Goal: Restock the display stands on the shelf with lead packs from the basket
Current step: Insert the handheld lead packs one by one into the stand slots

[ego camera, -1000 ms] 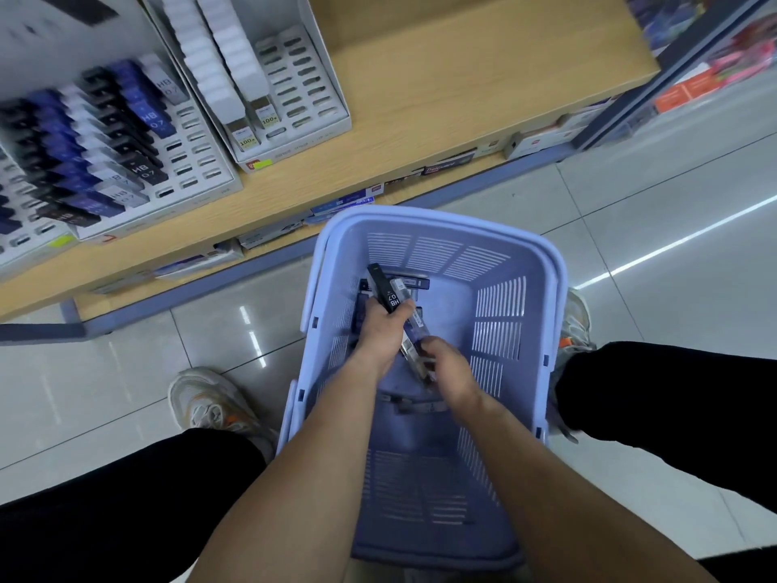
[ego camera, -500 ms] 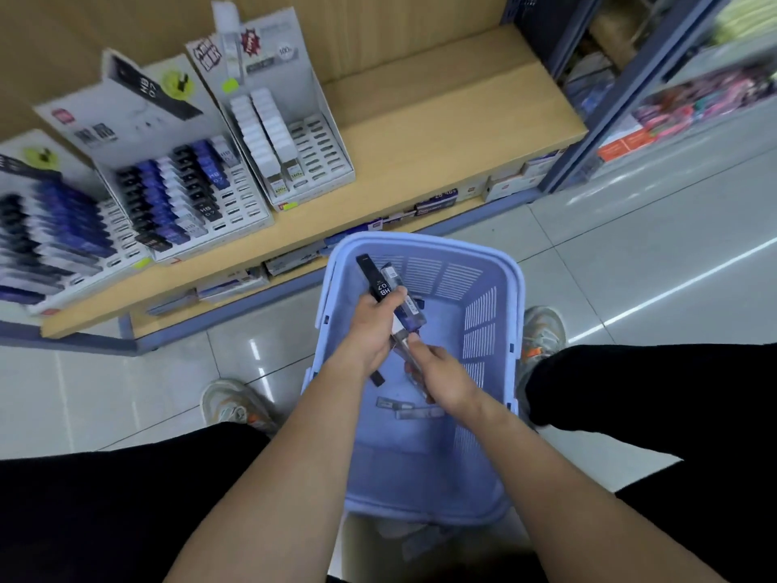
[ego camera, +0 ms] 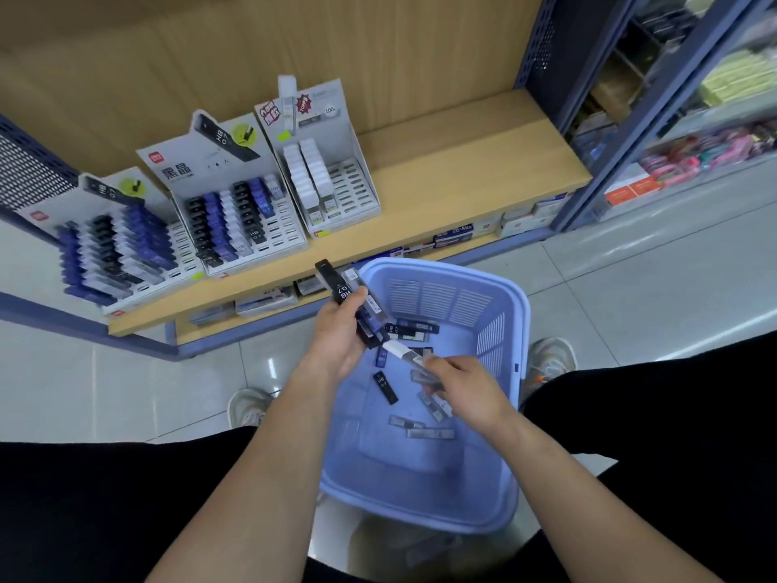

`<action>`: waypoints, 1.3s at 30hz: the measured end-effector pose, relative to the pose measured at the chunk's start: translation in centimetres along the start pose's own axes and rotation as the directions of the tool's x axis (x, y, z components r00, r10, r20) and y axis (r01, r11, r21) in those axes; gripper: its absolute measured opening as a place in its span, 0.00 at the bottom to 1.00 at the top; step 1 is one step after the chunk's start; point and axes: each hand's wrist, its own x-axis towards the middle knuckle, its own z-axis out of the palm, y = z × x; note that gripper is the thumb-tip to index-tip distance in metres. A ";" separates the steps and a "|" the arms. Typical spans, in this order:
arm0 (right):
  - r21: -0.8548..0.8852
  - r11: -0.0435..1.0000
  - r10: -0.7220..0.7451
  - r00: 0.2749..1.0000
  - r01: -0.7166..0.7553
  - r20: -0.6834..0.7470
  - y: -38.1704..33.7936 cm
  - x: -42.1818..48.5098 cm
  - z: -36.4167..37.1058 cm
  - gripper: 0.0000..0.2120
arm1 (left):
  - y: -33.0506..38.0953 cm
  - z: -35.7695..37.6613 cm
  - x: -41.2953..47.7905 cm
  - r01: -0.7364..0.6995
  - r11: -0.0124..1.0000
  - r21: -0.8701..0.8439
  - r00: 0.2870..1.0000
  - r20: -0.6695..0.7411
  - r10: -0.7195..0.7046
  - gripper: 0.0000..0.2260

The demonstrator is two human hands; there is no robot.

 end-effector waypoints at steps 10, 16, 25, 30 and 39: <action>-0.028 0.976 -0.216 0.959 0.215 -0.185 -3.2 -0.1 -0.7 0.18 | -1.8 1.3 -2.4 0.010 0.996 0.084 0.983 0.181 -0.026 0.07; 0.129 0.969 -0.181 0.958 0.213 -0.221 -3.6 0.2 0.3 0.12 | -2.4 2.8 -3.0 -0.025 0.997 0.070 0.965 0.264 0.005 0.12; 0.306 0.925 -0.167 0.964 0.226 -0.206 -3.4 0.1 0.3 0.06 | -2.5 3.5 -3.6 -0.058 0.991 0.119 0.966 0.256 0.026 0.13; 0.376 0.905 -0.144 0.975 0.199 -0.167 -3.4 -0.2 0.4 0.07 | -2.7 3.5 -3.3 -0.129 0.965 0.227 0.980 0.180 0.089 0.09; 0.359 0.917 -0.140 0.983 0.174 -0.120 -3.5 -0.3 0.0 0.09 | -2.9 3.4 -3.2 -0.205 0.937 0.282 0.971 0.181 0.157 0.07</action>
